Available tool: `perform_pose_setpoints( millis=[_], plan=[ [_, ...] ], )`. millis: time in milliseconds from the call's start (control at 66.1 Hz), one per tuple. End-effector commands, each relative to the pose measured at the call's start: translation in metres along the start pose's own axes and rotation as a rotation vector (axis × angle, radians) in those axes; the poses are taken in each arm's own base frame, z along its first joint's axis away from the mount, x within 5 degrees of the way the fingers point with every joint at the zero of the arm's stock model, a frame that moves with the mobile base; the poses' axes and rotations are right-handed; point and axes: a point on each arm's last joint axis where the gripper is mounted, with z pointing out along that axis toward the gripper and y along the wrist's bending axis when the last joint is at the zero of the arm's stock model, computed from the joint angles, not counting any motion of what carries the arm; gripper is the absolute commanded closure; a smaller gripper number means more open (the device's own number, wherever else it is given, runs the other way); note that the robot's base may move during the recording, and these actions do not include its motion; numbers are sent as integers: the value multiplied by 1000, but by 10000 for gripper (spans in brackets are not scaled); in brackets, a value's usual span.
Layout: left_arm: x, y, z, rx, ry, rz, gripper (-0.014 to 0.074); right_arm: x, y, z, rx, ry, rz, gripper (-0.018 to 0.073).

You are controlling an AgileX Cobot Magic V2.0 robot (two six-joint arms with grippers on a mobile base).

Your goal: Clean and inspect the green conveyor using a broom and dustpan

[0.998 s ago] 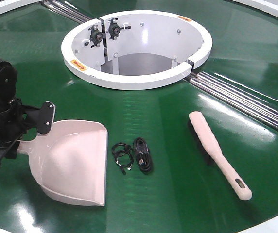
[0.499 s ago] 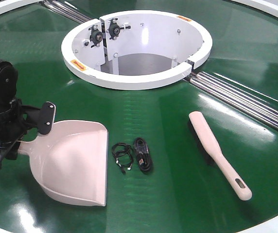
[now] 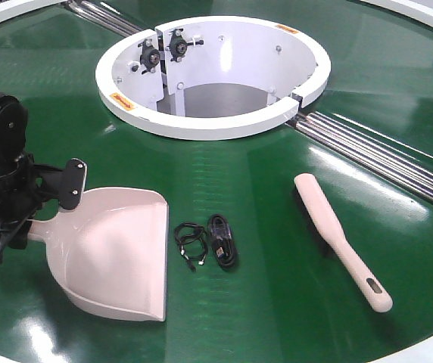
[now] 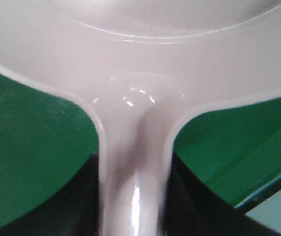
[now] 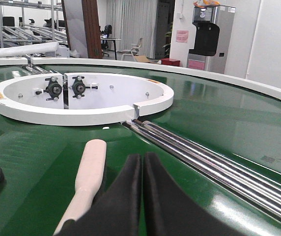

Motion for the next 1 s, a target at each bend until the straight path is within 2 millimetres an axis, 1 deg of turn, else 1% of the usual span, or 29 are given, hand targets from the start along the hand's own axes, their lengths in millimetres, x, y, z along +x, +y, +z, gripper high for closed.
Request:
perform_pose_setpoints(
  millis=[0,151,242,333,423,454,484,544,590,635,711,756,832,907,983],
  plan=[
    [1,-1,-22,-57,-22,-12,603,-6,0,-1,9,-75,-12,568],
    [1,-1,-22,-57,-22,-12,603,-7,0,-1,9,-90,-12,568],
    [1,-1,-22,-57,-22,-12,603,-14,-1,-2,11,-163,-7,568],
    [1,-1,-22,-58,-23,-12,603,-32,-2,-6,14,-290,12,568],
    [1,-1,-22,-58,-23,-12,604,-55,-4,-8,12,-311,65,568],
    [1,-1,-22,-58,-23,-12,604,-65,-6,-7,9,-295,96,568],
    [1,-1,-22,-58,-23,-12,604,-70,-6,-4,8,-264,114,568],
    [1,-1,-22,-58,-23,-12,604,-93,-9,2,7,-219,134,568],
    [1,-1,-22,-58,-23,-12,604,-100,-10,9,7,-148,137,568],
    [1,-1,-22,-58,-23,-12,604,-115,-11,16,6,-97,145,568],
    [1,-1,-22,-58,-23,-12,604,-127,-12,29,1,2,179,568],
    [1,-1,-22,-58,-23,-12,604,-128,-12,39,-4,87,194,568],
    [1,-1,-22,-58,-23,-12,604,-129,-12,51,-6,158,175,568],
    [1,-1,-22,-58,-23,-12,604,-126,-11,61,-7,185,198,568],
    [1,-1,-22,-58,-23,-12,604,-121,-11,69,-6,223,181,566]
  ],
)
